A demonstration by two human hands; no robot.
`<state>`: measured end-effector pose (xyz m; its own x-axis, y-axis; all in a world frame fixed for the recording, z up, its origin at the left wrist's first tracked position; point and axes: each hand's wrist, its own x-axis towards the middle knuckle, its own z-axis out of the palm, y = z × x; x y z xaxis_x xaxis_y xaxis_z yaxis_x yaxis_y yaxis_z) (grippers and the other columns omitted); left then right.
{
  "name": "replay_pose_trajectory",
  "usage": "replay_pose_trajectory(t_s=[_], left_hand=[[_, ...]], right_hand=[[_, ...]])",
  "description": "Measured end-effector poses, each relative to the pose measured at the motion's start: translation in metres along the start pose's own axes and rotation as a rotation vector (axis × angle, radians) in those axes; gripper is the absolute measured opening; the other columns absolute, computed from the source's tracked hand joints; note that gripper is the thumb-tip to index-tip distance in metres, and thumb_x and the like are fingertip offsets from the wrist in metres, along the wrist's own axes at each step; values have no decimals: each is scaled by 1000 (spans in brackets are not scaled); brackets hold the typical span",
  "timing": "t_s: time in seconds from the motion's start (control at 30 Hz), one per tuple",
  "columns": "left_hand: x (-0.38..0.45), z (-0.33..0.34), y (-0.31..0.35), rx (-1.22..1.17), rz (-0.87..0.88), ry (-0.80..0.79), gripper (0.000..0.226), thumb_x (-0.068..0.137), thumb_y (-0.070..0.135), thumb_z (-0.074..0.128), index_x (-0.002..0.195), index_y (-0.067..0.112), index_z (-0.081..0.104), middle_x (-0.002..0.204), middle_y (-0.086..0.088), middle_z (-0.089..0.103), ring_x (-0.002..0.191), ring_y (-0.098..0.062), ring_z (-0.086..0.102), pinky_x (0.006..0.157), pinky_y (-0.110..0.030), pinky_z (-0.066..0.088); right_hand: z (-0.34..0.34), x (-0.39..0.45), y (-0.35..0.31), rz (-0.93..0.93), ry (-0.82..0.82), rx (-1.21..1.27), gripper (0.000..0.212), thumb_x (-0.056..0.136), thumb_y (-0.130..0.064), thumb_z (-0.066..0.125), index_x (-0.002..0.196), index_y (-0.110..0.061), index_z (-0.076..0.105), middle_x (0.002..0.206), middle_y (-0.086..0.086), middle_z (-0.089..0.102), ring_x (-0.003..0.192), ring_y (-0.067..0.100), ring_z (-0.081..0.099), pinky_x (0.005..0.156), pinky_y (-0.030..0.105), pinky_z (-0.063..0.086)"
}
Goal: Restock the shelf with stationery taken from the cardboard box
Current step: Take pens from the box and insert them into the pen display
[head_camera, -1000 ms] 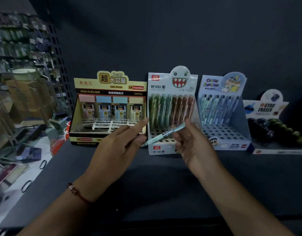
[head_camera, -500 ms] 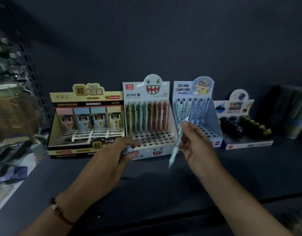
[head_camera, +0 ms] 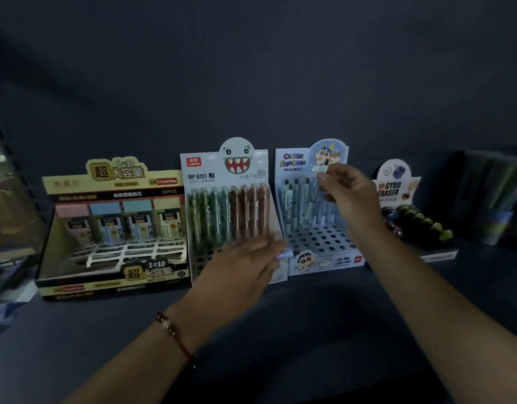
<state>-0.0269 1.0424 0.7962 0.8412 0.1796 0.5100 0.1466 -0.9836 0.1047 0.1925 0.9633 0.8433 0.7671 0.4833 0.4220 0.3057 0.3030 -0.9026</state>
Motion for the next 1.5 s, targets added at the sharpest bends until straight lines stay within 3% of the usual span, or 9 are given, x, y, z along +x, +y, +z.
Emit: replay_pose_trajectory(t_s=[0.1,0.23,0.47,0.67,0.93,1.17,1.23,1.4,1.5], left_hand=[[-11,-3,-6,14,-7,-16,42,100,42,39,138,31,55,102,19,64,87,-2,60,70,-16,48],[-10,-5,-19,-101,-109,67,42,96,55,38,131,43,57,89,37,43,76,12,48,63,-1,33],[-10,-7,-18,-197,-205,64,42,93,62,42,129,46,59,96,29,61,87,3,59,71,-14,49],[-11,-7,-17,-204,-230,82,43,91,62,41,126,46,61,103,25,65,94,3,59,76,-16,50],[-10,-9,-15,-225,-247,85,43,90,60,41,126,46,60,101,23,65,89,-2,61,74,-20,50],[-9,-11,-17,-215,-316,156,41,87,62,44,119,45,64,99,30,62,93,6,58,72,-9,43],[-9,-11,-18,-248,-347,197,35,86,60,50,112,43,65,98,29,63,93,8,57,73,-13,46],[-9,-8,-21,-359,-430,260,13,83,41,68,92,42,60,89,24,62,84,3,60,70,-29,54],[-8,-9,-19,-418,-430,261,13,82,45,68,90,39,60,87,21,63,82,-1,61,66,-26,52]], right_hand=[[6,7,25,-7,5,-21,11,92,-17,68,103,-18,66,89,0,69,77,7,67,76,27,57],[9,11,41,-47,21,-28,11,90,-22,71,100,-23,67,98,2,70,92,16,68,83,33,56],[9,3,50,-80,-105,-149,12,91,-20,70,100,-26,66,90,-6,68,91,11,68,87,34,56],[15,0,57,-116,-132,-263,14,91,-20,68,105,-18,64,94,-8,67,87,-9,61,76,7,48],[18,5,64,-99,-118,-311,12,90,-18,70,100,-20,64,91,-6,68,90,7,65,87,30,54],[17,-16,32,-79,-63,-324,21,92,-32,66,111,-25,64,95,-12,64,88,4,63,71,17,50],[20,-28,18,-75,-151,-253,16,90,-36,65,104,-28,66,90,-11,66,81,2,64,68,18,50],[34,-56,-2,68,-781,-149,26,77,-40,71,100,-28,70,90,-8,71,82,10,68,70,23,55],[39,-57,-1,66,-783,-123,14,78,-23,78,91,-24,72,86,-3,72,78,11,67,70,22,54]])
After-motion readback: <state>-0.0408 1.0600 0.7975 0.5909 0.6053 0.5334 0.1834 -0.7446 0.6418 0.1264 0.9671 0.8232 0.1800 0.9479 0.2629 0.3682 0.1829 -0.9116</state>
